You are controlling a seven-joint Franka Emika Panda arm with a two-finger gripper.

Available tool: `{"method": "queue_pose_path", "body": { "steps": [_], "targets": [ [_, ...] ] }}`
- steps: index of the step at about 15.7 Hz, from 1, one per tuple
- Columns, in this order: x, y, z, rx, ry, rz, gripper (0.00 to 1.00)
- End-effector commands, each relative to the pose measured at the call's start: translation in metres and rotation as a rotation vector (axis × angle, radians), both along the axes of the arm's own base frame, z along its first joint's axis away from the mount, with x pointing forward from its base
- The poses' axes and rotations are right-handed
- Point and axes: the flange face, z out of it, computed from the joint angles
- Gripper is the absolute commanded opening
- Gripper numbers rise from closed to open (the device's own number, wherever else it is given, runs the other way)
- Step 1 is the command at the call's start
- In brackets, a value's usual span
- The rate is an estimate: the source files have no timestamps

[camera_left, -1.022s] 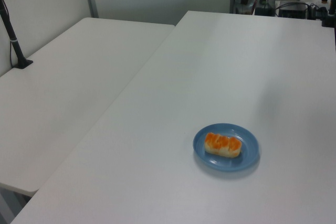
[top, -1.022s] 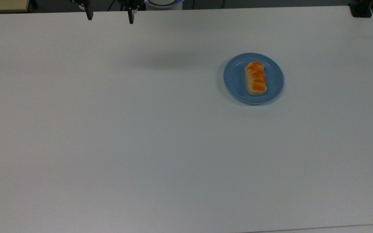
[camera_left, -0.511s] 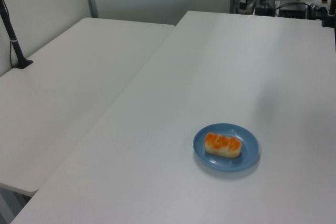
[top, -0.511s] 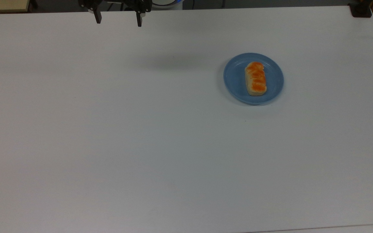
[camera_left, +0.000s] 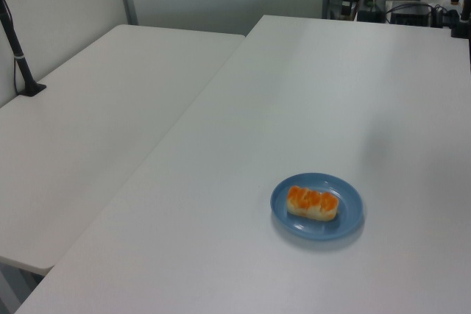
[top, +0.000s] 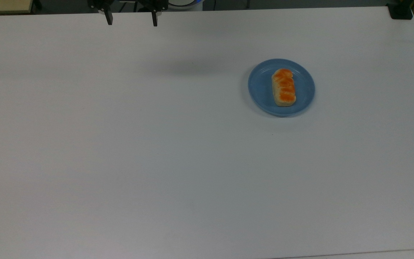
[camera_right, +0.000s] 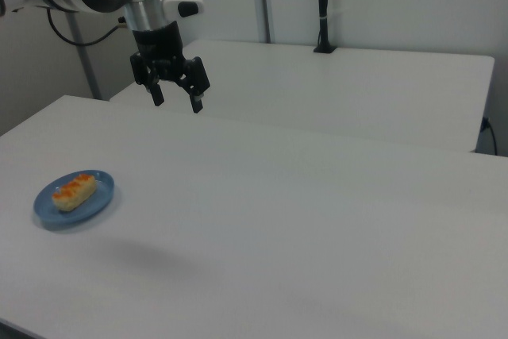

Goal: Put the bread on a plate

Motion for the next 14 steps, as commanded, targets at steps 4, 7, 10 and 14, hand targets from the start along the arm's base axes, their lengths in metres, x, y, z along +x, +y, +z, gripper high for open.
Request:
{"method": "queue_pose_path", "body": {
  "steps": [4,7,10,14],
  "targets": [
    [-0.0029,-0.0069,0.0084,0.048,-0.037,-0.105,1.00],
    [-0.0026,-0.0051,0.0086,0.048,-0.039,-0.112,1.00],
    [-0.0020,-0.0069,0.0073,0.048,-0.039,-0.115,1.00],
    [-0.0015,-0.0070,0.0058,0.046,-0.037,-0.103,1.00]
  ]
}}
